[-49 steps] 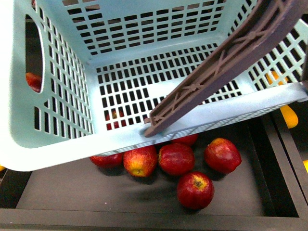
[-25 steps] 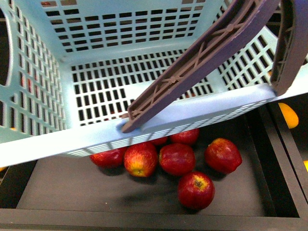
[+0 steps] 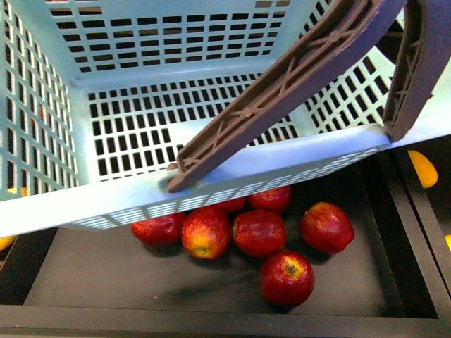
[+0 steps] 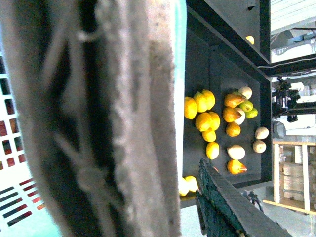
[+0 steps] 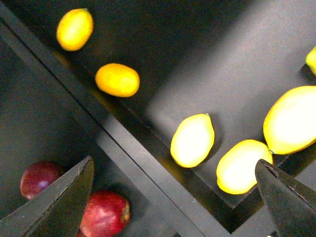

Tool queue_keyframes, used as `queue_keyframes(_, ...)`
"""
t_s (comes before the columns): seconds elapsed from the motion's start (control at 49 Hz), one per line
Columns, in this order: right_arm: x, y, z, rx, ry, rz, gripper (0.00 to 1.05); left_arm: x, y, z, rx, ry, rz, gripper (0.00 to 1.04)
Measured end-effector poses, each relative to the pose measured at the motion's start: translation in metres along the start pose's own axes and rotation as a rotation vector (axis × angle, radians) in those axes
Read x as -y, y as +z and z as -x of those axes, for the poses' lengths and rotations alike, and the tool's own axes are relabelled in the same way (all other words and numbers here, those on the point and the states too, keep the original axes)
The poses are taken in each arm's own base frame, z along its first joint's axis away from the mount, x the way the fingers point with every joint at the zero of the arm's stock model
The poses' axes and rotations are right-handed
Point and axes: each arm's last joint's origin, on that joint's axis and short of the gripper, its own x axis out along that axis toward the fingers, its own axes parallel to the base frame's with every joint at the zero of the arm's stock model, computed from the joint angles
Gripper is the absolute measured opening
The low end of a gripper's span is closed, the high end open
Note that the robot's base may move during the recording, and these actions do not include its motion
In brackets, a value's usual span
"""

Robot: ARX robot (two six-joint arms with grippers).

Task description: Pick lemon and mango into basket

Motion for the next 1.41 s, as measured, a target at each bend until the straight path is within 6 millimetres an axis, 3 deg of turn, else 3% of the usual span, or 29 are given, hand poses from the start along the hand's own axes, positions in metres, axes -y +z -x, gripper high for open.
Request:
queue_keyframes(0.184, 0.001, -0.006, -0.051, -0.094, -0.062, -0.111, 0.96, 0.000, 0.000, 0.000, -0.004, -0.003, 0.000, 0.29)
queue_keyframes(0.408, 0.006, -0.021, -0.085, -0.157, -0.117, -0.173, 0.96, 0.000, 0.000, 0.000, -0.005, -0.004, 0.000, 0.29)
queue_keyframes(0.857, -0.002, -0.043, -0.112, -0.208, -0.152, -0.219, 0.96, 0.000, 0.000, 0.000, -0.004, -0.003, 0.000, 0.29)
queue_keyframes(1.407, 0.001, -0.051, -0.120, -0.224, -0.209, -0.297, 0.96, 0.000, 0.000, 0.000, -0.001, -0.001, 0.000, 0.29)
